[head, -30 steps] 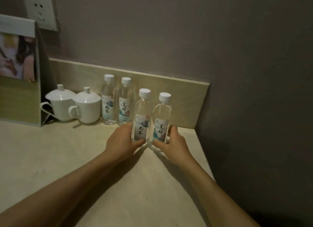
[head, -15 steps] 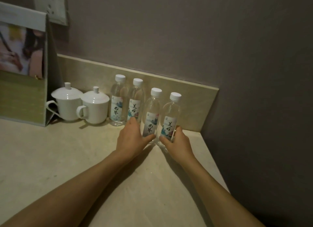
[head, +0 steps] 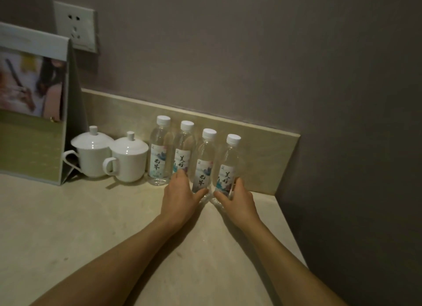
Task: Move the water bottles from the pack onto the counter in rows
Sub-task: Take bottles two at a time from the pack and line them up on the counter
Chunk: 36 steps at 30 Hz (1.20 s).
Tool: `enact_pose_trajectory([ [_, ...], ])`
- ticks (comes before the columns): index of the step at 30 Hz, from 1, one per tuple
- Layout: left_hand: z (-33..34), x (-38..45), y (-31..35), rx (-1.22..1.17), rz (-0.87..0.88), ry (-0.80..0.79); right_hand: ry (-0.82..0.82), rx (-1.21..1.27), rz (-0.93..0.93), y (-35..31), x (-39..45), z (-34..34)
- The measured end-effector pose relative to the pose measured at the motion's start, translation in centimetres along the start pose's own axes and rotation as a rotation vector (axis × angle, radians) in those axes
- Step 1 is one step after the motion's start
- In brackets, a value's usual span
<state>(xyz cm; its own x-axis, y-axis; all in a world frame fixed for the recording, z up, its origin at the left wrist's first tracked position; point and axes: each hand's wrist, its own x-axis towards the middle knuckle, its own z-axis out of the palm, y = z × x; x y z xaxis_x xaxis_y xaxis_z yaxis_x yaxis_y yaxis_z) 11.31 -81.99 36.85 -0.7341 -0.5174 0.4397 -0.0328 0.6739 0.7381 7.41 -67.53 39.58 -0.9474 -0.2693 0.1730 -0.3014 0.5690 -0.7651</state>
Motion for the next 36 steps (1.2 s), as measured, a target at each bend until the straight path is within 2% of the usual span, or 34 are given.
enact_pose_trajectory([
  [5,-0.3,0.6,-0.1,0.162,0.087,0.006,0.000,0.003,-0.009,0.1,1.1,0.3],
  [8,-0.7,1.1,-0.1,0.328,0.169,-0.037,0.002,0.008,-0.018,0.2,1.5,0.5],
  [12,-0.7,1.1,0.1,0.438,0.216,-0.098,0.006,0.012,-0.021,0.4,1.6,0.5],
  [25,0.3,2.3,1.1,0.581,0.184,-0.183,0.067,-0.064,-0.045,0.6,2.6,0.6],
  [30,0.5,2.6,1.3,0.672,0.195,-0.181,0.071,-0.084,-0.039,0.6,2.9,0.6],
  [36,0.7,2.8,1.5,0.669,0.191,-0.171,0.078,-0.082,-0.039,0.6,3.4,0.7],
])
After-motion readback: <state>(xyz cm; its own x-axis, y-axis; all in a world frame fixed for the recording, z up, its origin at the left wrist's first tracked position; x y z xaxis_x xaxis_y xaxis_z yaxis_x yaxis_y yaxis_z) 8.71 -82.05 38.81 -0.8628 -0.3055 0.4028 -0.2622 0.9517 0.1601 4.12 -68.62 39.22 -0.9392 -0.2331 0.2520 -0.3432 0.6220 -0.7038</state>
